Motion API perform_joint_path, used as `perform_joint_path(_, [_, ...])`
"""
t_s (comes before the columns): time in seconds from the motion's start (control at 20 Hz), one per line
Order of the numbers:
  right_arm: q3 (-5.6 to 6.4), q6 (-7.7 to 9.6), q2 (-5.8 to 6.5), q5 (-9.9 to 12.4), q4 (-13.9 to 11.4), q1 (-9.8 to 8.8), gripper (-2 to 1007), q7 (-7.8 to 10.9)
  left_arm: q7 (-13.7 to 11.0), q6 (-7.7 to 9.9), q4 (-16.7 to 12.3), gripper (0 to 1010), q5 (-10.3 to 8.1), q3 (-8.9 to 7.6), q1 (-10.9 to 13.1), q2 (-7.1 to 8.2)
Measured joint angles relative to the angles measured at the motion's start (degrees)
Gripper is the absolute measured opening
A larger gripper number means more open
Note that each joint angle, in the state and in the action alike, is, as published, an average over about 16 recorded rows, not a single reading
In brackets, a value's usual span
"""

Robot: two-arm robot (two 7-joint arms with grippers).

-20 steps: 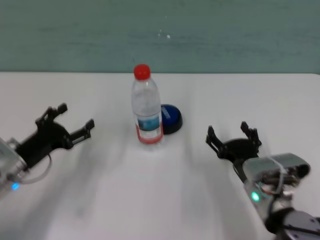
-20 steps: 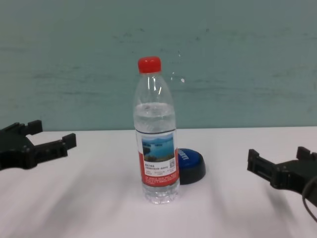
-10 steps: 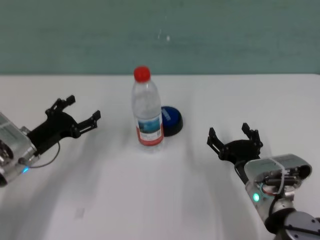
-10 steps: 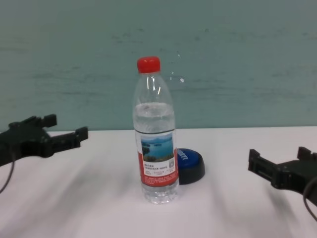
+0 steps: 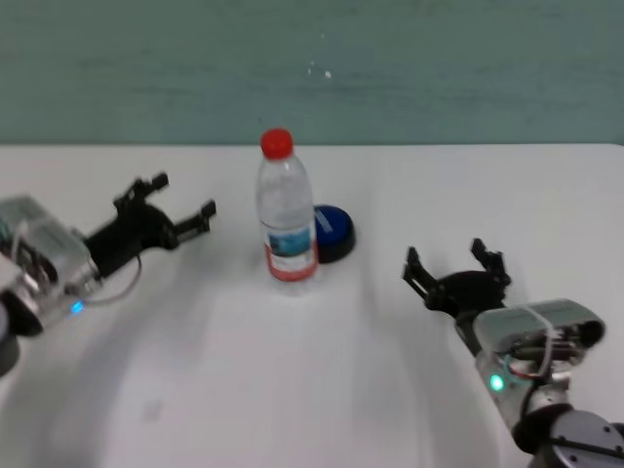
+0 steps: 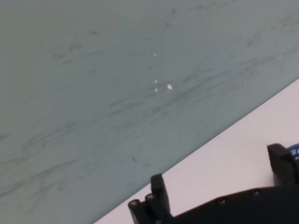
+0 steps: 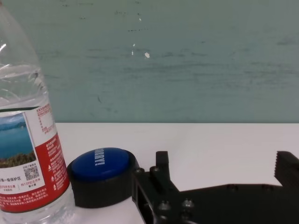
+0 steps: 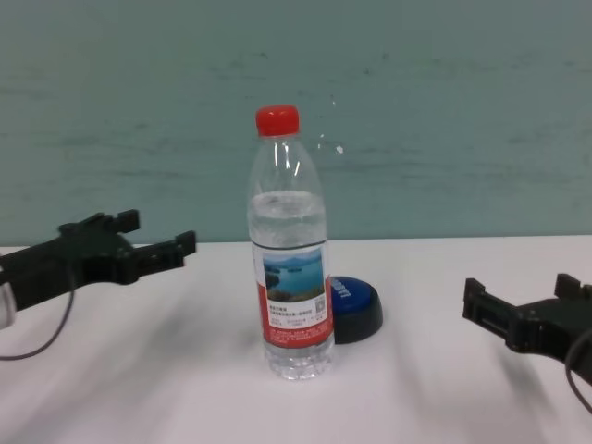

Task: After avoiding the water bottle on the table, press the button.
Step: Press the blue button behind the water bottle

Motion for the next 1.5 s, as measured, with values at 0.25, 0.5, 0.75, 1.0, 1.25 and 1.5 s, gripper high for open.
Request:
perform_joint_path(0.25, [0.0,0.0,0.0,0.0,0.0,0.0,1004,0.0,-0.18,-0.8,3.35,1000,0.82,1.21,-2.59,-1.46])
perform_joint_path(0.5, [0.0,0.0,0.0,0.0,0.0,0.0,1004,0.0,-0.44,-1.45,6.23,1000,1.57,2.24,-4.84,-2.63])
perform_joint_path(0.75, [0.0,0.0,0.0,0.0,0.0,0.0,1004,0.0,-0.65,-1.96,8.54,1000,2.07,2.94,-6.56,-3.52])
perform_joint_path(1.0, [0.0,0.0,0.0,0.0,0.0,0.0,1004,0.0,-0.85,-2.38,10.16,1000,2.35,3.39,-7.72,-4.17])
perform_joint_path(1.25, [0.0,0.0,0.0,0.0,0.0,0.0,1004,0.0,-0.75,-2.41,10.34,1000,2.52,3.52,-7.9,-4.28])
perform_joint_path(1.5, [0.0,0.0,0.0,0.0,0.0,0.0,1004,0.0,0.39,-1.31,7.48,1000,2.45,2.83,-5.94,-3.41])
